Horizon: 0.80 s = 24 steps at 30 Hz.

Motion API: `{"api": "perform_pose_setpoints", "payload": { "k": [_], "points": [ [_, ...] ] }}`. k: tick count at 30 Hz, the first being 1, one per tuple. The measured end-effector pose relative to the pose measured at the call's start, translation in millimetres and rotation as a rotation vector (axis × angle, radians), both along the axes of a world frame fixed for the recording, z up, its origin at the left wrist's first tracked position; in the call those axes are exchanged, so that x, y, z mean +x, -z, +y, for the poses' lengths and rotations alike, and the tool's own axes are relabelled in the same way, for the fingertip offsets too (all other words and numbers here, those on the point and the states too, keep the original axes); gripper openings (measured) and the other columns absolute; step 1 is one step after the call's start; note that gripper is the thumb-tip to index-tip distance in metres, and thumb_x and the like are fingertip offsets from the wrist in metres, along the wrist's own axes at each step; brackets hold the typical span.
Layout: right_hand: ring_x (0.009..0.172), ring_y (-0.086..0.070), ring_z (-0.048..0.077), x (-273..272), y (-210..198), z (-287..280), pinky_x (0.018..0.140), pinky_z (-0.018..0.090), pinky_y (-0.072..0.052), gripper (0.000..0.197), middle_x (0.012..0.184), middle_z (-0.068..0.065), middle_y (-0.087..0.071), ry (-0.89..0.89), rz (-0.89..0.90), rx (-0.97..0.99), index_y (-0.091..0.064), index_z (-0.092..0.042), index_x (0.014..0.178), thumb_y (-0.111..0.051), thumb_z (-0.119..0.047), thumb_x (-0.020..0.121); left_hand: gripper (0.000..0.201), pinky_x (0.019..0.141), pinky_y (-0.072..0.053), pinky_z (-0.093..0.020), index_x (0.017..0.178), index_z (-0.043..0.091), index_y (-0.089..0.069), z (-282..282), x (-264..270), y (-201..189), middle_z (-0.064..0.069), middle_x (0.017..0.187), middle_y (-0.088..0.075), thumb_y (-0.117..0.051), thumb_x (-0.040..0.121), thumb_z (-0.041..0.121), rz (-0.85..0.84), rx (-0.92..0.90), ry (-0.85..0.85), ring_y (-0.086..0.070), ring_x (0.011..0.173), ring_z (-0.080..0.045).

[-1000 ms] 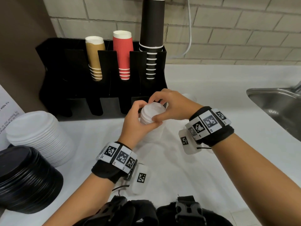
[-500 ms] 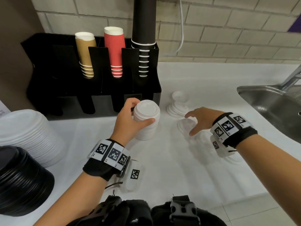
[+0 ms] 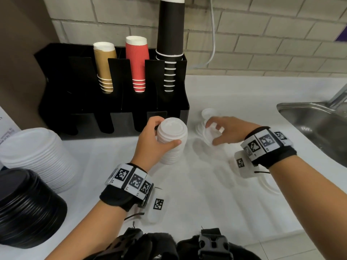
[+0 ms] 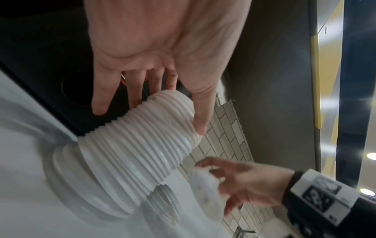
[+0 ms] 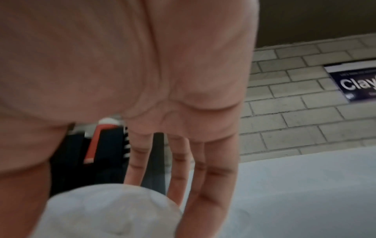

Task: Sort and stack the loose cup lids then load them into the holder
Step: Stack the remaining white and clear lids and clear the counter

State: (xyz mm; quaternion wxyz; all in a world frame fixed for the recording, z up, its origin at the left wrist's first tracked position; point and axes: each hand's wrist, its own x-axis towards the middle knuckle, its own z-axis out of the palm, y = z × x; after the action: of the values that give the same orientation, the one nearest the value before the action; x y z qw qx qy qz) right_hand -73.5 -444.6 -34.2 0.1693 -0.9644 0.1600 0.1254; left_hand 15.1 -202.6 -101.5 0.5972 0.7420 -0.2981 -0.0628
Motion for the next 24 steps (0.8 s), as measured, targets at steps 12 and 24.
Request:
{"api": "perform_pose_setpoints", "payload": {
  "k": [12, 24],
  "points": [
    [0.097, -0.049, 0.008, 25, -37, 78, 0.089, 0.024, -0.04, 0.053, 0.115, -0.001, -0.049, -0.276, -0.35, 0.138, -0.054, -0.029, 0.127, -0.072, -0.023, 0.078, 0.094, 0.072, -0.038, 0.004, 0.14, 0.022, -0.028, -6, -4, -4, 0.029, 0.106, -0.044, -0.088, 0.068, 0.022, 0.014, 0.026, -0.038, -0.048, 0.093, 0.018],
    [0.105, -0.051, 0.021, 38, -32, 90, 0.094, 0.036, -0.046, 0.055, 0.115, 0.005, -0.048, -0.326, -0.273, 0.068, -0.055, -0.03, 0.127, -0.072, -0.024, 0.076, 0.092, 0.072, -0.044, -0.005, 0.139, 0.024, -0.028, -2, -6, -11, 0.018, 0.113, -0.049, -0.087, 0.068, 0.021, 0.037, 0.013, -0.014, -0.052, 0.097, 0.01]
  ]
}}
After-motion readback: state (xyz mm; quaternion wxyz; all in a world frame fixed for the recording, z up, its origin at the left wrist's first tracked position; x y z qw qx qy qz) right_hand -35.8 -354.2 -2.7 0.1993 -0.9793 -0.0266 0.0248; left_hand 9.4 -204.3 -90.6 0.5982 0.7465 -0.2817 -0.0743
